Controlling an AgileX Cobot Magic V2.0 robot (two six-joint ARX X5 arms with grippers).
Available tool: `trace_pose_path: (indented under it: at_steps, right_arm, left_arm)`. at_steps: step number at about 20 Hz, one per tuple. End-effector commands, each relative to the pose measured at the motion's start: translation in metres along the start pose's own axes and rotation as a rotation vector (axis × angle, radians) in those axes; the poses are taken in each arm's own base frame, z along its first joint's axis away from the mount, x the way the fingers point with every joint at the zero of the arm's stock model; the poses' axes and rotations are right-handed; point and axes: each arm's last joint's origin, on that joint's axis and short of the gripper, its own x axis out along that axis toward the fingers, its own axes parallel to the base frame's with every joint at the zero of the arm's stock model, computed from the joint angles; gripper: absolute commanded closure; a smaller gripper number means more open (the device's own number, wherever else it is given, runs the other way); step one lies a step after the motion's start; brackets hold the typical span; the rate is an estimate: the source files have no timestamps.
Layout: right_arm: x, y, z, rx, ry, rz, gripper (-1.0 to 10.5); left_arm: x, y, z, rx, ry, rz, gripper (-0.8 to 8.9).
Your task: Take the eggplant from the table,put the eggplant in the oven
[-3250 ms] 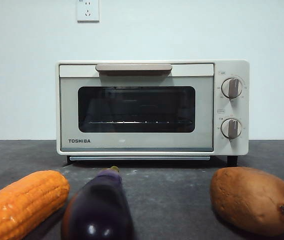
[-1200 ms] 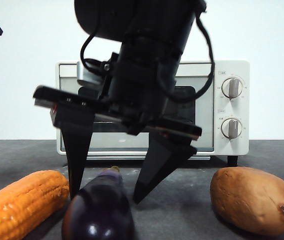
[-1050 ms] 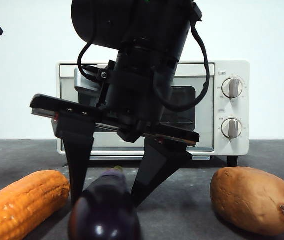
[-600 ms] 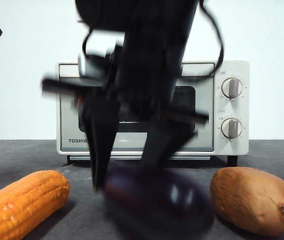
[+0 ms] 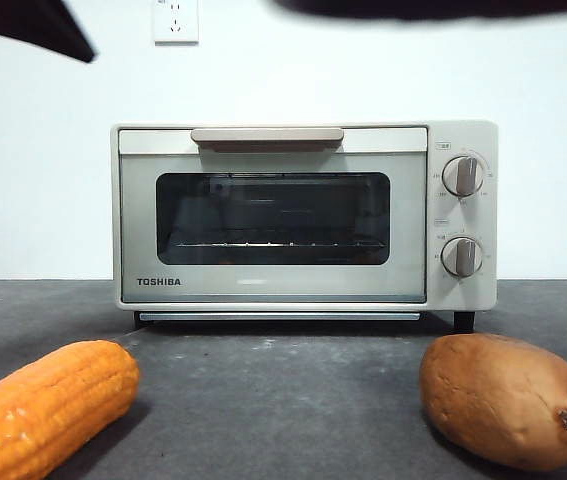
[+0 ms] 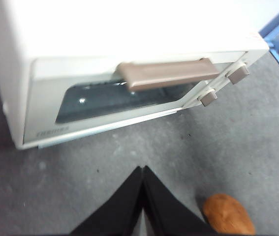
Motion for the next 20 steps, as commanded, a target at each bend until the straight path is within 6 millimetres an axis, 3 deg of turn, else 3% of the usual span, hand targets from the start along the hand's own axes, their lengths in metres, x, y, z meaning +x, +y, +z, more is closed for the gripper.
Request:
trace_pose_path:
  at_steps: [1, 7, 11, 16, 20]
  right_arm:
    - [-0.026, 0.0, -0.008, -0.04, -0.074, -0.044, 7.6]
    - [-0.077, -0.007, -0.037, -0.015, -0.3, -0.147, 7.6]
    - [-0.097, -0.009, -0.055, 0.007, -0.366, -0.138, 7.6]
    - [-0.109, -0.012, -0.069, 0.03, -0.399, -0.151, 7.6]
    - [-0.109, -0.013, -0.07, 0.035, -0.407, -0.188, 7.6]
  left_arm:
    - [0.016, -0.012, 0.025, 0.083, -0.003, -0.022, 8.09]
    - [0.078, -0.039, 0.068, 0.208, 0.072, -0.036, 8.09]
    - [0.119, -0.047, 0.076, 0.27, 0.137, -0.005, 8.09]
    - [0.146, -0.045, 0.07, 0.287, 0.203, 0.045, 8.09]
    - [0.147, -0.049, 0.055, 0.293, 0.327, 0.048, 8.09]
